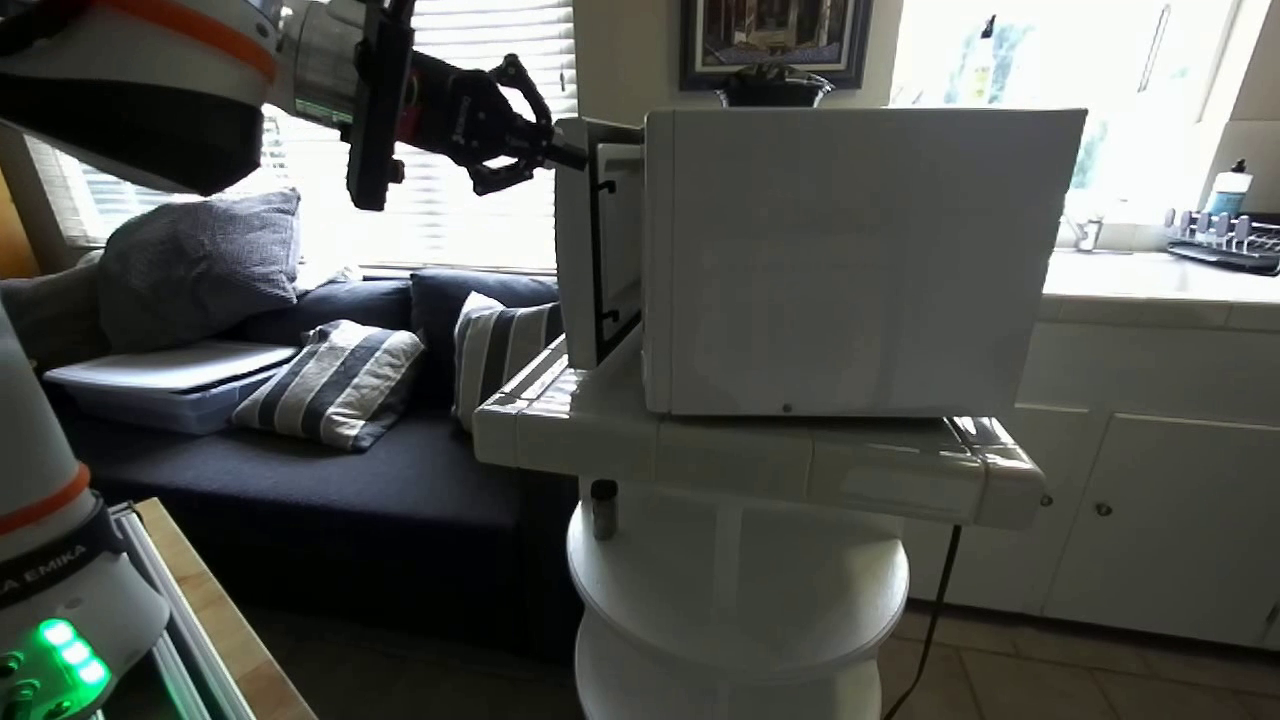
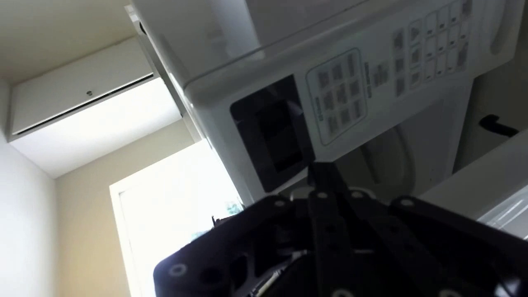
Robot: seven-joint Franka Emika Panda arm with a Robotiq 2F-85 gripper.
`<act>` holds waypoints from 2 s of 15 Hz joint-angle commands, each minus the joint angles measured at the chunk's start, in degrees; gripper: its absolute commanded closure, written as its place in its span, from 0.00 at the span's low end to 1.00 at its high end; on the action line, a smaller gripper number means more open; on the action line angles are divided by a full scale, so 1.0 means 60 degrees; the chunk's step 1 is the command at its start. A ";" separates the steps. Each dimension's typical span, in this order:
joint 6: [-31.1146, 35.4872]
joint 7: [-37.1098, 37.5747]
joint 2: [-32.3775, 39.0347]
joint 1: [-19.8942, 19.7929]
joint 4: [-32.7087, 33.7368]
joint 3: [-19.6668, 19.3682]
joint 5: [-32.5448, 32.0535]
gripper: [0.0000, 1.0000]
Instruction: Open the microwave.
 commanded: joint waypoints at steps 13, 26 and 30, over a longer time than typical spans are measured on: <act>-0.1193 0.0545 -0.2070 0.3187 -0.0531 -0.1334 -0.2849 1.00; 0.4130 -0.1688 -0.1410 0.1730 -0.0767 -0.1876 -0.0424 1.00; 0.4345 -0.0445 0.0401 0.0488 -0.0288 -0.0893 0.0353 1.00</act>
